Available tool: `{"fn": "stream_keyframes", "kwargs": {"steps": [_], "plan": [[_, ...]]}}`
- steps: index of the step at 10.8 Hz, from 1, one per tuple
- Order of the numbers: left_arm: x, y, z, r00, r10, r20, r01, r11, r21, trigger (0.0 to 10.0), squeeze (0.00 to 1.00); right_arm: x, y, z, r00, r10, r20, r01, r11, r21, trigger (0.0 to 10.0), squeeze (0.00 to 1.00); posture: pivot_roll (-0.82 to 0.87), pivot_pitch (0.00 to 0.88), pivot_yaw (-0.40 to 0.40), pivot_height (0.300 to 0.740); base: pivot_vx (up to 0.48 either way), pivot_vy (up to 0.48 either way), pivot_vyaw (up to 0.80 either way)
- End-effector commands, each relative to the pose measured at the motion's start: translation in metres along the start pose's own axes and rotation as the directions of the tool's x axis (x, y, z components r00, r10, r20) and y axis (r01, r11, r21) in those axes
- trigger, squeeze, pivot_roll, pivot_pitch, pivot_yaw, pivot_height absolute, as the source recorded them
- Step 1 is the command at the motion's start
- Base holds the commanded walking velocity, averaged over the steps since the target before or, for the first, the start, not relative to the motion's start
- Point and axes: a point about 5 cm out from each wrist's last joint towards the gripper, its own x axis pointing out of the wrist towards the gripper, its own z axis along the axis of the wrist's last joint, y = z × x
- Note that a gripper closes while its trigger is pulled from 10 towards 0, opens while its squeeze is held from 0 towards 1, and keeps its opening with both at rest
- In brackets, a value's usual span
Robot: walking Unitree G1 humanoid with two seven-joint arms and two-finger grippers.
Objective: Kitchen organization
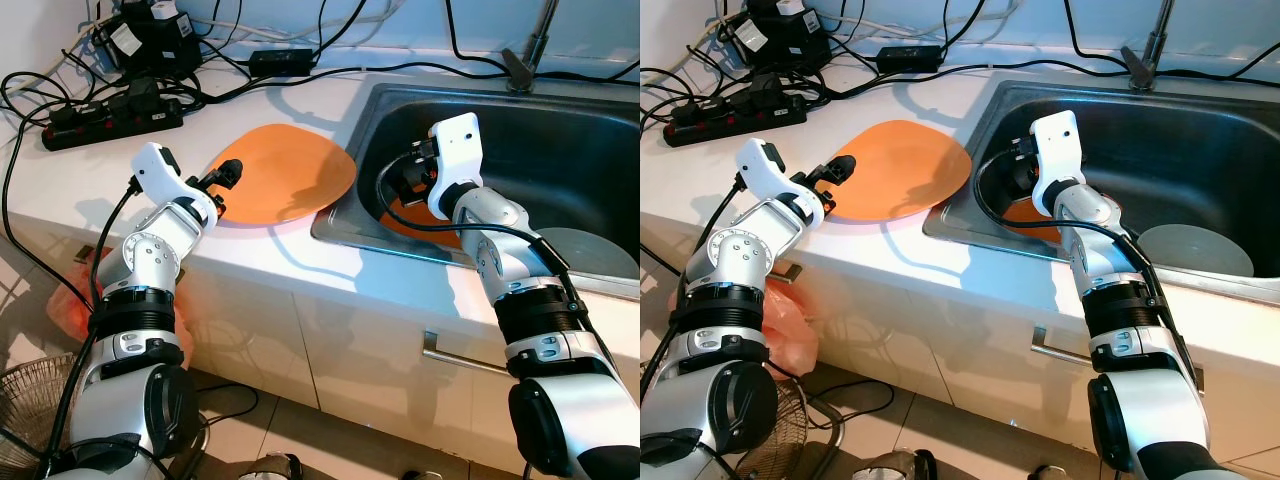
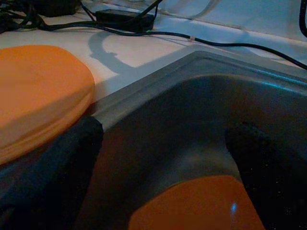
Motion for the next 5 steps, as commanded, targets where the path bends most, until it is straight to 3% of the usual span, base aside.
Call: {"fn": "stream_keyframes", "kwargs": {"steps": [1, 5], "plan": [[0.0012, 0.0071, -0.0132, 0.997, 0.027, -0.066, -0.028, 0.999, -0.018, 10.0, 0.00, -0.0002, 0.0038, 0.0014, 1.000, 0.018, 0.005, -0.018, 1.000, 0.009, 10.0, 0.31, 0.08, 0.090, 0.108, 0.740, 0.000, 0.000, 0.00], [0.0012, 0.0071, -0.0132, 0.997, 0.027, -0.066, -0.028, 0.999, -0.018, 10.0, 0.00, -0.0002, 0.0038, 0.0014, 1.000, 0.018, 0.005, -0.018, 1.000, 0.009, 10.0, 0.31, 0.08, 0.090, 0.108, 0.740, 0.000, 0.000, 0.00]]}}
